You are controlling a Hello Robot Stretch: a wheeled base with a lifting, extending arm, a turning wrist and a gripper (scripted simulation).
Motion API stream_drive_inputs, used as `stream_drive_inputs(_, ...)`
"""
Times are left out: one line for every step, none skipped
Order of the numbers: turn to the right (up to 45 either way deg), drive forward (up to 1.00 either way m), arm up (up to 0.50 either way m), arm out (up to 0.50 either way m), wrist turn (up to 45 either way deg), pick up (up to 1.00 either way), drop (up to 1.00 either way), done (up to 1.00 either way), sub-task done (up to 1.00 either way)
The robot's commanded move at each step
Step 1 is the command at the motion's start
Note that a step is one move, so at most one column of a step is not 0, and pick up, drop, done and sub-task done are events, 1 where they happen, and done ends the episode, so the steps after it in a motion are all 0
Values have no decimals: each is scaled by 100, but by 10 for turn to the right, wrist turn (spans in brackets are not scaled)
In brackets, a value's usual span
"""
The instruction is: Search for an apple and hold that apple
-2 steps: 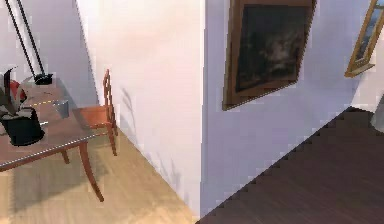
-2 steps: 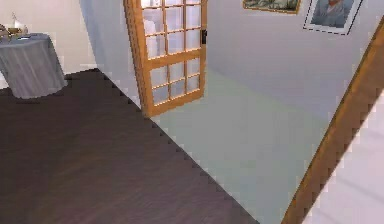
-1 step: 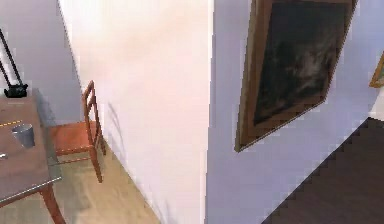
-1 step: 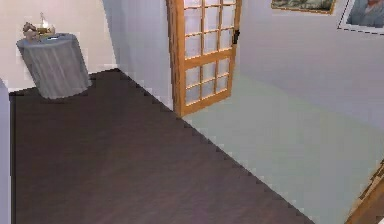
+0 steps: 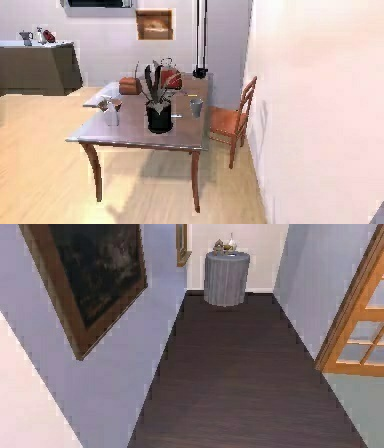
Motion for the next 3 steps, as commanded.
stream_drive_inputs(-300,0,0,0,0,0,0,0,0)
stream_drive_inputs(0,35,0,0,0,0,0,0,0)
stream_drive_inputs(-330,0,0,0,0,0,0,0,0)
